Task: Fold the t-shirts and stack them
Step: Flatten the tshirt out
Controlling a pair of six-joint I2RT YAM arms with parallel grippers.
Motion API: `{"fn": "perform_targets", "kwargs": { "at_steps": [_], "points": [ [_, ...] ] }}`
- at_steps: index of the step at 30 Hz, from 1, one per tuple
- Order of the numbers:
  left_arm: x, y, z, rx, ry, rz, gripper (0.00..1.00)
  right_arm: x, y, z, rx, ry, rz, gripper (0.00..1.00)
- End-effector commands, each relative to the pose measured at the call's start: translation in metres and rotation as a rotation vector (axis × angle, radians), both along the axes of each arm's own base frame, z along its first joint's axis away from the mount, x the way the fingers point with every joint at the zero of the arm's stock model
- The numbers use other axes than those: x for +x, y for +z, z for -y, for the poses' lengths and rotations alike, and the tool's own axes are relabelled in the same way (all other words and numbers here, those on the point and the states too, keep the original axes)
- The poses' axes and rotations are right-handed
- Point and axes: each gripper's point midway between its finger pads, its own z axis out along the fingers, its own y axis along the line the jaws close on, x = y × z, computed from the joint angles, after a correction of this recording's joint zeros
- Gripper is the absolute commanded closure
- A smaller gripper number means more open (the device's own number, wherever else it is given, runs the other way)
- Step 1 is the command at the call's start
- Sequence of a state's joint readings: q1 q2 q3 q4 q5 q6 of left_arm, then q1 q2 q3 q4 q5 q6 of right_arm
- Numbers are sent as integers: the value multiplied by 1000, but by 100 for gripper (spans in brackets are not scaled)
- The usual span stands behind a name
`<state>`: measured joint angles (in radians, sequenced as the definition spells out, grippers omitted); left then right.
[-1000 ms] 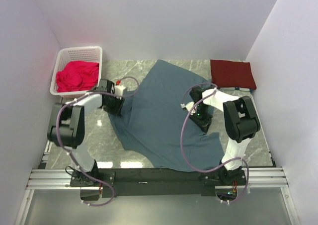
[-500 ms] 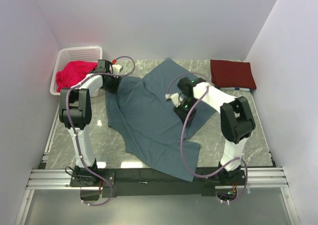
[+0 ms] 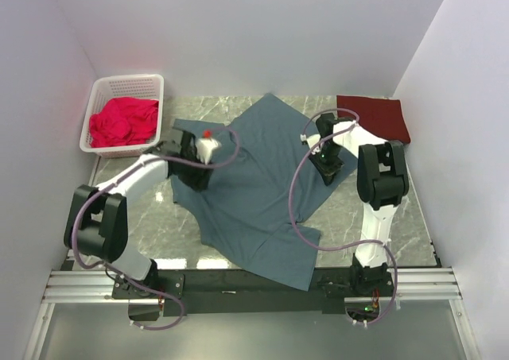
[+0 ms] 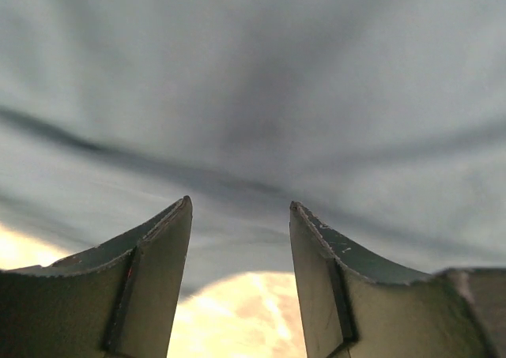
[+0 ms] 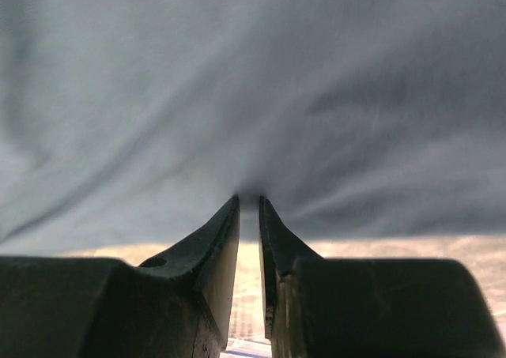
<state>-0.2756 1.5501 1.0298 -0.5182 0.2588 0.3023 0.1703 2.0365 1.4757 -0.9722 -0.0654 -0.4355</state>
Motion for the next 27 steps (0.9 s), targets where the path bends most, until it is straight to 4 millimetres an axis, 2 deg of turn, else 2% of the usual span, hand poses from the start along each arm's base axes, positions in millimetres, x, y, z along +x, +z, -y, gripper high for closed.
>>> {"fn": "perform_targets", "kwargs": {
  "at_steps": [1, 5, 6, 8, 9, 11, 12, 13, 14, 15, 16, 17, 18, 19, 20, 22, 23, 24, 25, 26, 27],
  "points": [
    [-36, -22, 3, -5, -40, -92, 42, 13, -10, 11, -80, 12, 29, 77],
    [-36, -33, -6, 39, 8, -101, 42, -9, -31, 23, -149, 36, -40, 77],
    [-35, -38, -9, 54, 17, -113, 42, -22, -36, 26, -159, 51, -71, 77],
    [-26, -43, -19, 106, 49, -108, 42, -37, -35, 25, -169, 78, -100, 78],
    [-23, -51, -23, 127, 60, -123, 42, -52, -33, 26, -167, 96, -119, 77],
    [-2, -53, -41, 174, 109, -101, 41, -71, -30, 19, -175, 151, -146, 77],
    [1, -68, -50, 207, 126, -142, 42, -87, -27, 18, -189, 191, -164, 77],
    [23, -64, -66, 225, 179, -121, 42, -98, -25, 16, -194, 220, -180, 77],
    [25, -82, -75, 254, 191, -181, 43, -106, -21, 4, -195, 277, -170, 77],
    [49, -74, -82, 258, 213, -143, 43, -124, -21, 0, -185, 307, -214, 77],
    [61, -75, -96, 273, 234, -138, 43, -133, -19, -9, -164, 330, -226, 76],
    [66, -86, -101, 290, 232, -162, 43, -138, -14, -25, -143, 374, -217, 76],
    [91, -74, -101, 283, 234, -110, 43, -141, -11, -35, -113, 385, -222, 76],
    [100, -70, -102, 286, 228, -100, 43, -150, -5, -51, -35, 384, -254, 74],
    [108, -62, -93, 243, 207, -89, 42, -137, 4, -65, 4, 358, -219, 73],
    [119, -33, -76, 163, 166, -50, 40, -127, 16, -75, 54, 328, -201, 73],
    [120, -11, -69, 129, 140, -10, 39, -121, 23, -78, 75, 315, -182, 72],
    [113, 3, -53, 55, 84, -5, 37, -104, 34, -79, 101, 286, -139, 71],
    [106, 13, -49, 40, 47, 7, 37, -101, 40, -81, 125, 274, -136, 70],
    [97, 39, -44, 10, 9, 57, 35, -95, 46, -80, 143, 260, -126, 69],
    [79, 40, -36, -32, -51, 39, 35, -86, 56, -80, 162, 249, -102, 68]
  ]
}}
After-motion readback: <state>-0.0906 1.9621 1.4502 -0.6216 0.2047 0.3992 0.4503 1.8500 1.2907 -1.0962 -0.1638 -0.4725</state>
